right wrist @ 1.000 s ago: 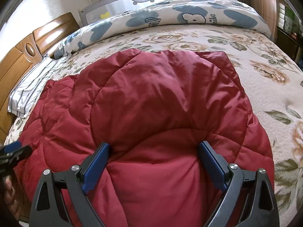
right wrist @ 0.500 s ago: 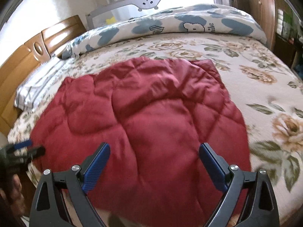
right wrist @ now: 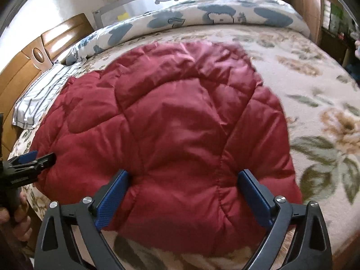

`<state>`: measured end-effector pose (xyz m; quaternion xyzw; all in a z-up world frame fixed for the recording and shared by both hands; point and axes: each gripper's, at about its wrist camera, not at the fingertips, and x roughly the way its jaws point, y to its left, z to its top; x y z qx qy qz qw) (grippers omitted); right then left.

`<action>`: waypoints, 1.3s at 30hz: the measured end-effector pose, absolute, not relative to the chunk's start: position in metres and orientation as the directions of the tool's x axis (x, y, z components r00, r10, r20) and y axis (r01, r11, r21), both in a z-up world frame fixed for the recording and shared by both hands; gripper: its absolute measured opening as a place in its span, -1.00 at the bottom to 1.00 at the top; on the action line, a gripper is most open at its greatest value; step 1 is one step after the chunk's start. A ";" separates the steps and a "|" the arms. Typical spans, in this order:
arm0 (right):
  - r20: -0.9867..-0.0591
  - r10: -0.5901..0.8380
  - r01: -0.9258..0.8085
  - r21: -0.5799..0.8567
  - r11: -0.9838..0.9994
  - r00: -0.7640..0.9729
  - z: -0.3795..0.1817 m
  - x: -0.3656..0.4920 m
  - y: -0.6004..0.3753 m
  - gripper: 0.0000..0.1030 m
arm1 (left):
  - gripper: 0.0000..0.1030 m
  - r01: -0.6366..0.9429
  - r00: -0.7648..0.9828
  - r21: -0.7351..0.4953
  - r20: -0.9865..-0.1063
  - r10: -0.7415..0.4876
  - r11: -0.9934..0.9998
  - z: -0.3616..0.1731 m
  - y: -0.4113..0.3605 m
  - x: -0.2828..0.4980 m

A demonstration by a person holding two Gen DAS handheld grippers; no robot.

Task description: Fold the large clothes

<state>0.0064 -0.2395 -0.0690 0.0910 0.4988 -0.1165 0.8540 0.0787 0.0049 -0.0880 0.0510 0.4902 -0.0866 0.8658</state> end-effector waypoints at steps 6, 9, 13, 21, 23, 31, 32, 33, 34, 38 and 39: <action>-0.873 -0.099 0.217 0.008 0.976 0.478 -0.068 0.011 -0.219 0.89 | 0.99 0.203 0.505 0.002 -0.857 -0.103 0.979 -0.088 0.006 0.079; -0.878 -0.073 0.236 0.047 0.971 0.473 -0.084 0.012 -0.228 0.96 | 0.99 0.202 0.503 0.000 -0.858 -0.103 0.979 -0.088 0.005 0.078; -0.879 -0.075 0.235 0.043 0.971 0.471 -0.085 0.012 -0.230 0.96 | 0.91 0.200 0.514 -0.003 -0.851 -0.107 0.980 -0.073 0.004 0.070; -0.880 -0.077 0.237 0.041 0.971 0.469 -0.085 0.012 -0.229 0.96 | 0.99 0.202 0.505 0.017 -0.859 -0.089 0.979 -0.083 -0.003 0.071; -0.882 -0.074 0.241 0.046 0.969 0.465 -0.084 0.013 -0.230 0.96 | 0.99 0.201 0.504 0.020 -0.859 -0.086 0.979 -0.082 -0.003 0.072; -0.880 -0.063 0.240 0.060 0.969 0.471 -0.062 0.006 -0.224 0.97 | 0.98 0.182 0.501 0.006 -0.861 -0.088 0.983 -0.066 0.002 0.060; -0.878 -0.060 0.236 0.061 0.970 0.474 -0.059 0.004 -0.222 0.97 | 0.98 0.181 0.502 0.007 -0.861 -0.086 0.983 -0.063 0.002 0.057; -0.877 -0.060 0.230 0.058 0.971 0.477 -0.055 0.001 -0.219 0.97 | 0.98 0.181 0.503 0.011 -0.860 -0.082 0.983 -0.060 0.003 0.054; -0.875 -0.060 0.219 0.053 0.974 0.480 -0.052 -0.002 -0.216 0.97 | 0.98 0.179 0.504 0.018 -0.860 -0.077 0.984 -0.057 0.004 0.051; -0.877 -0.049 0.173 0.039 0.984 0.477 -0.043 -0.013 -0.204 0.97 | 0.99 0.190 0.494 0.049 -0.868 -0.052 0.981 -0.051 0.005 0.036; -0.880 -0.046 0.164 0.037 0.986 0.473 -0.041 -0.016 -0.201 0.97 | 0.99 0.194 0.490 0.061 -0.871 -0.043 0.979 -0.051 0.005 0.032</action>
